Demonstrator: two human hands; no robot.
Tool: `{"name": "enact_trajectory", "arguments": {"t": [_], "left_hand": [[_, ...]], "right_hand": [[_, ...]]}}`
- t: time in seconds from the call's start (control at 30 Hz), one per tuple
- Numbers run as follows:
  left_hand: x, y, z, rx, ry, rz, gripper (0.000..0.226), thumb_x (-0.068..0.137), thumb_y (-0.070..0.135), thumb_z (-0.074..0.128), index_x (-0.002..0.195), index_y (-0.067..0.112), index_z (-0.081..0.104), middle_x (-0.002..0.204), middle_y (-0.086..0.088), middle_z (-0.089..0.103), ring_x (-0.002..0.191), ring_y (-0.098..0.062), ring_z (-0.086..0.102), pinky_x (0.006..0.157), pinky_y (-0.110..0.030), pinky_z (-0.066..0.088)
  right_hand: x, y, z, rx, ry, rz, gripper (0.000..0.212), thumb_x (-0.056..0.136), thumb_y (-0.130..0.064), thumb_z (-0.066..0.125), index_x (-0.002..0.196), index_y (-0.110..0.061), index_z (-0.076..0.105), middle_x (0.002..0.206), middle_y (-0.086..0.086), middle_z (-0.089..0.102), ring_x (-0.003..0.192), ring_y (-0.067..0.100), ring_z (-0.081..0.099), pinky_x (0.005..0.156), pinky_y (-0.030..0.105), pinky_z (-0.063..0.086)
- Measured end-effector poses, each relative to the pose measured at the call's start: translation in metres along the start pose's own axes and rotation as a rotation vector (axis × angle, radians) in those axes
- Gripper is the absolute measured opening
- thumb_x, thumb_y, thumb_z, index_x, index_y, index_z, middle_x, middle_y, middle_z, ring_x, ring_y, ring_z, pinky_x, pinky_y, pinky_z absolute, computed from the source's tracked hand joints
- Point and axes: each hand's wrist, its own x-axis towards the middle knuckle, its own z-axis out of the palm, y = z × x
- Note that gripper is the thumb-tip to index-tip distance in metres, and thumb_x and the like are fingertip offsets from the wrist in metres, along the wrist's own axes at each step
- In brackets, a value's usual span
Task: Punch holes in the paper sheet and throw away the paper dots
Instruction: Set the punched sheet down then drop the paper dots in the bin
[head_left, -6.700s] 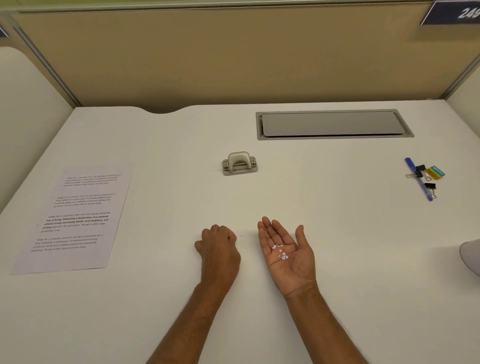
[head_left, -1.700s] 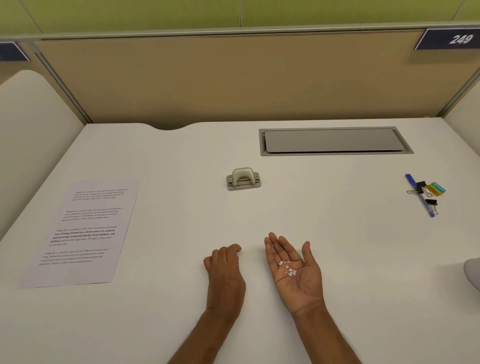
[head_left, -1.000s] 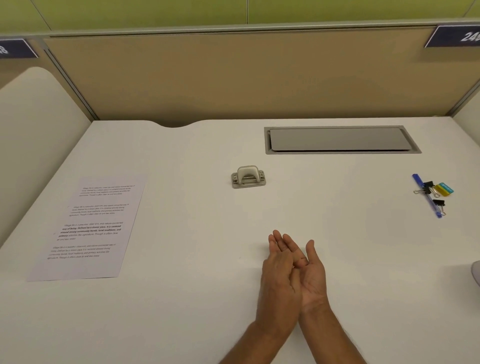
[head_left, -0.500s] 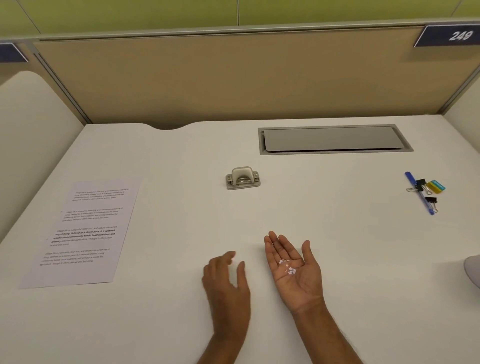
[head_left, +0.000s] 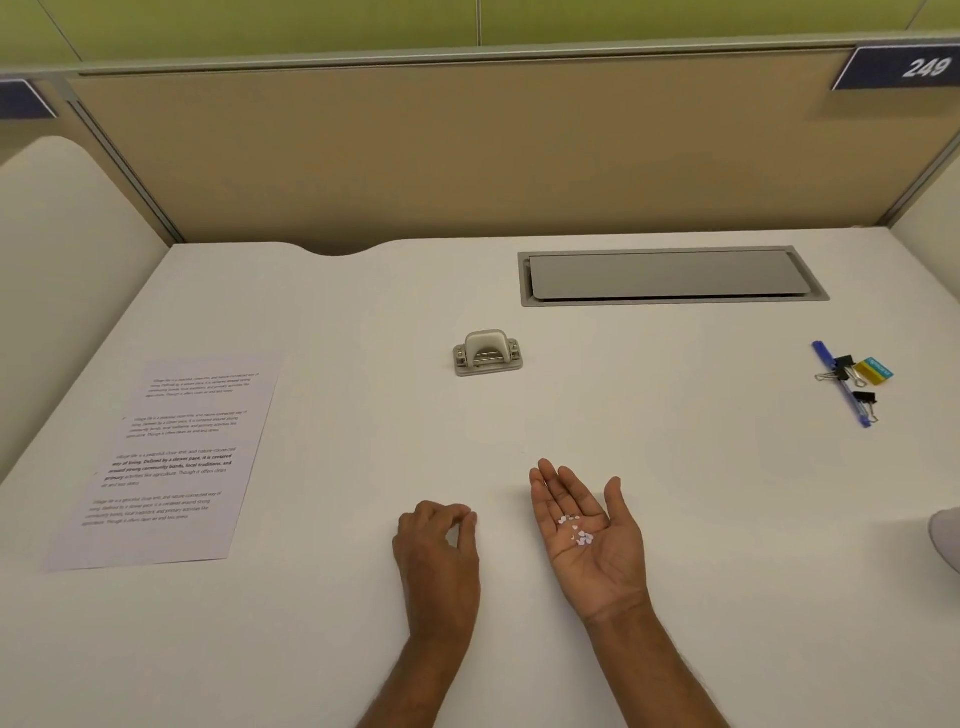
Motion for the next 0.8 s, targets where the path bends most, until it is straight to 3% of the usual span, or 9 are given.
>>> {"name": "enact_trajectory", "arguments": {"t": [0.17,0.37,0.47,0.6,0.73,0.8], "left_hand": [[0.007,0.000,-0.001,0.103,-0.067,0.034,0.012,0.090,0.012,0.070,0.082,0.021,0.071,0.080,0.011,0.061,0.083,-0.014,0.052,0.082,-0.029,0.037],[0.011,0.004,0.003,0.260,-0.106,0.101,0.025,0.088,-0.001,0.064,0.072,0.018,0.060,0.074,0.004,0.056,0.076,-0.022,0.050,0.070,-0.036,0.035],[0.013,0.004,0.004,0.298,-0.140,0.101,0.028,0.086,-0.006,0.060,0.074,0.018,0.056,0.077,0.001,0.055,0.077,-0.024,0.050,0.072,-0.036,0.033],[0.017,0.002,-0.005,0.056,-0.210,-0.006,0.026,0.094,-0.003,0.049,0.078,0.018,0.050,0.083,0.005,0.056,0.083,-0.019,0.049,0.078,-0.031,0.036],[0.023,0.013,-0.029,-0.233,-0.152,-0.240,0.020,0.097,-0.002,0.047,0.085,0.013,0.055,0.084,0.002,0.062,0.077,-0.017,0.057,0.065,-0.021,0.043],[0.020,0.027,-0.035,-0.282,-0.153,-0.231,0.019,0.097,-0.001,0.047,0.087,0.012,0.056,0.085,0.002,0.063,0.079,-0.013,0.058,0.066,-0.017,0.045]], "right_hand": [[0.000,0.001,0.001,-0.002,0.008,-0.006,0.057,0.100,-0.042,0.052,0.119,0.011,0.059,0.126,0.031,0.063,0.122,0.044,0.059,0.110,0.050,0.041],[0.000,0.002,0.001,-0.003,0.014,-0.009,0.056,0.100,-0.042,0.052,0.119,0.011,0.058,0.124,0.031,0.064,0.122,0.044,0.058,0.112,0.049,0.040],[0.000,0.002,0.001,-0.009,0.015,-0.013,0.057,0.100,-0.042,0.052,0.120,0.010,0.058,0.124,0.031,0.064,0.123,0.044,0.058,0.111,0.048,0.040],[-0.001,0.001,0.001,-0.010,0.007,-0.010,0.056,0.100,-0.042,0.051,0.118,0.011,0.058,0.126,0.030,0.064,0.122,0.044,0.059,0.107,0.049,0.045],[-0.004,0.001,-0.001,-0.013,0.006,-0.010,0.056,0.100,-0.042,0.050,0.117,0.010,0.059,0.126,0.029,0.064,0.120,0.041,0.061,0.095,0.047,0.055],[-0.008,0.002,-0.002,-0.012,0.013,-0.016,0.055,0.101,-0.042,0.049,0.118,0.010,0.059,0.126,0.029,0.064,0.122,0.042,0.060,0.099,0.047,0.053]]}}
